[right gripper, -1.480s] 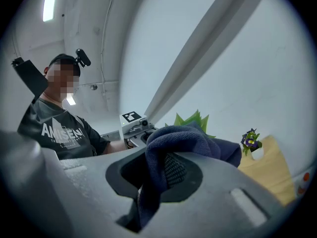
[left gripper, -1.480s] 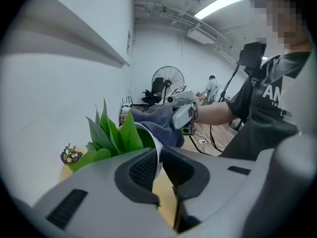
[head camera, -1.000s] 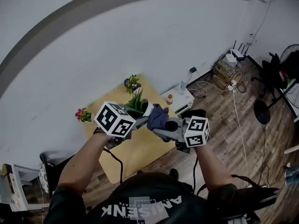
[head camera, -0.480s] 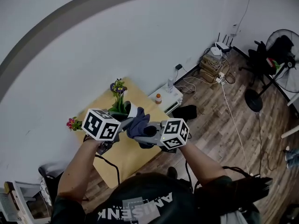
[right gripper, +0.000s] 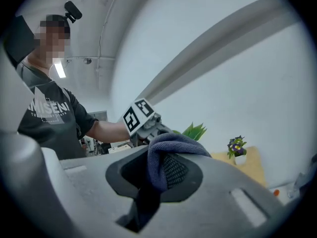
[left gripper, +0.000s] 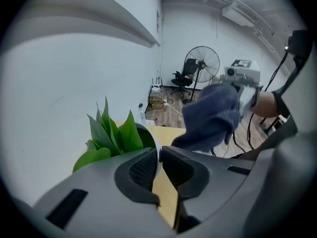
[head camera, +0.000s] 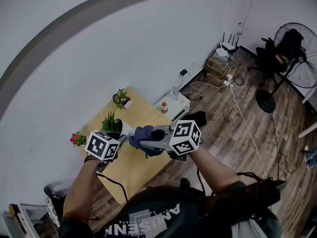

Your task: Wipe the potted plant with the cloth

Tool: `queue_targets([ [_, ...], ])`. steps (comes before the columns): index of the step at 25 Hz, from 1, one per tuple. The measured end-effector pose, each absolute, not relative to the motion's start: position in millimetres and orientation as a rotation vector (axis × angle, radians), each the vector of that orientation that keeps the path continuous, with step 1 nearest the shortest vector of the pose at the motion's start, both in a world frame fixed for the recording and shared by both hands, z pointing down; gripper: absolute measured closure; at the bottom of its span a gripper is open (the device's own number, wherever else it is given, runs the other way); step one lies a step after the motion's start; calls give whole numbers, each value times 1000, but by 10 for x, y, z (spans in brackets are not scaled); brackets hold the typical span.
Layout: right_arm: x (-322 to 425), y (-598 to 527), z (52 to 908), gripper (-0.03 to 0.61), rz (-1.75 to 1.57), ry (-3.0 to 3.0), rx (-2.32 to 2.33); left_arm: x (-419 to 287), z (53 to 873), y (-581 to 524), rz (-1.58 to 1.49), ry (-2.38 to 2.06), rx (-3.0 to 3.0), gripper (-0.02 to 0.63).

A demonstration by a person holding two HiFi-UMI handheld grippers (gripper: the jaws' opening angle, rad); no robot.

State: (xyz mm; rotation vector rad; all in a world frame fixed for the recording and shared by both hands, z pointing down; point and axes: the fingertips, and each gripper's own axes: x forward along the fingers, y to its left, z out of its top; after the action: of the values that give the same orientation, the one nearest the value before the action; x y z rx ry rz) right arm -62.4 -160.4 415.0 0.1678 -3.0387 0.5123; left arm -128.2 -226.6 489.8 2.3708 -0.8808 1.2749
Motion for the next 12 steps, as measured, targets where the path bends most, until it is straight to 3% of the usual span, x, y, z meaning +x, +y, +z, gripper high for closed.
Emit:
queue_targets([
  [12,-169,-1975,3756,533,479,-3107,579,-1493,5846,-2204,1616,-945,2350,583],
])
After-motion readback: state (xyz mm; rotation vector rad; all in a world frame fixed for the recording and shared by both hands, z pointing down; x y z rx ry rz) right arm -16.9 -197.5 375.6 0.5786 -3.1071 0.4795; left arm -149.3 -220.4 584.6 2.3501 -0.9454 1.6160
